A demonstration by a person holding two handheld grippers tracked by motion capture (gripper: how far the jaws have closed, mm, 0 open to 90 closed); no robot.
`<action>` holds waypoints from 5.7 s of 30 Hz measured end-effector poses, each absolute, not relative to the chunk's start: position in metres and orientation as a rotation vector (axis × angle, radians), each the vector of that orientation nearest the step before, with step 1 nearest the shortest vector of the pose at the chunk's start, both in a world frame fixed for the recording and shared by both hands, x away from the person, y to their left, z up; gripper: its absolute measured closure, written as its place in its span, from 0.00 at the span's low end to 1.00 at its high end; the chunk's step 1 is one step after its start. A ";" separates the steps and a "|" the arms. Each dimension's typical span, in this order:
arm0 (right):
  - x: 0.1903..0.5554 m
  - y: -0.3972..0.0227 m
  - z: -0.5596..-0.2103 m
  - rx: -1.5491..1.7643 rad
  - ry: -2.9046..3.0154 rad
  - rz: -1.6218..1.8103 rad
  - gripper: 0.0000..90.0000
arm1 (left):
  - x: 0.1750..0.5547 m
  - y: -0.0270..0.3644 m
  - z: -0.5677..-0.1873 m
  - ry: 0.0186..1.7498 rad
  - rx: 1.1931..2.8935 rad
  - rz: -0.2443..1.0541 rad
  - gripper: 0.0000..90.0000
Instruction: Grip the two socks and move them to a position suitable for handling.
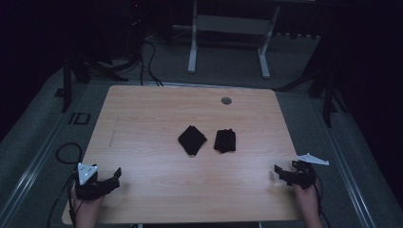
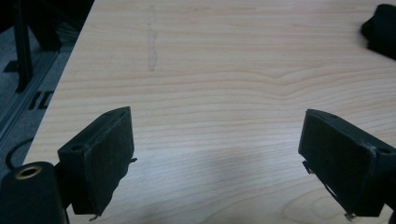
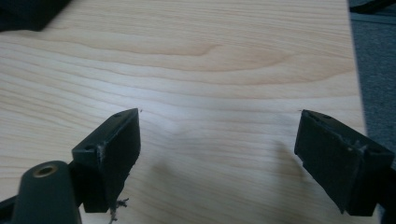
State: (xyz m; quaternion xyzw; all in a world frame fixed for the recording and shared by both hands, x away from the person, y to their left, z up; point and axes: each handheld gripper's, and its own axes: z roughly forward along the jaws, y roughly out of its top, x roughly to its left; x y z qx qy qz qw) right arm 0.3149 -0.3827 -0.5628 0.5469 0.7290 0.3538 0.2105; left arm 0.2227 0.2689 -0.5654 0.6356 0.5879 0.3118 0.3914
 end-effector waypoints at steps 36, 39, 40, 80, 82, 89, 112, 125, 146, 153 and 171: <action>0.368 -0.287 -0.530 1.253 2.299 1.076 0.15 | 0.228 0.234 -0.566 1.357 1.773 0.626 0.11; 0.375 -0.276 -0.529 1.266 2.311 1.093 0.15 | 0.228 0.234 -0.567 1.359 1.780 0.629 0.11; 0.377 -0.272 -0.528 1.266 2.313 1.087 0.15 | 0.228 0.234 -0.567 1.363 1.782 0.633 0.11; 0.424 -0.176 -0.554 1.108 2.276 0.754 0.80 | 0.229 0.229 -0.569 1.314 1.853 0.654 0.11; 0.424 -0.177 -0.553 1.113 2.279 0.762 0.83 | 0.229 0.230 -0.569 1.315 1.853 0.652 0.11; 0.411 -0.185 -0.534 1.121 2.270 0.880 0.85 | 0.230 0.229 -0.570 1.315 1.853 0.648 0.11; 0.271 -0.187 -0.520 0.935 2.333 1.063 0.84 | 0.230 0.193 -0.568 1.216 1.840 0.534 0.11; 0.271 -0.176 -0.558 0.971 2.424 0.961 0.51 | 0.219 0.141 -0.567 1.089 1.931 0.455 0.12; 0.274 -0.191 -0.543 1.013 2.588 0.910 0.76 | 0.251 0.041 -0.546 0.741 2.057 0.116 0.37; 0.278 -0.197 -0.549 1.080 2.572 0.982 0.88 | 0.279 0.014 -0.554 0.744 2.107 0.079 0.51; 0.278 -0.204 -0.545 1.082 2.596 1.021 0.87 | 0.304 -0.003 -0.555 0.656 2.195 0.048 0.96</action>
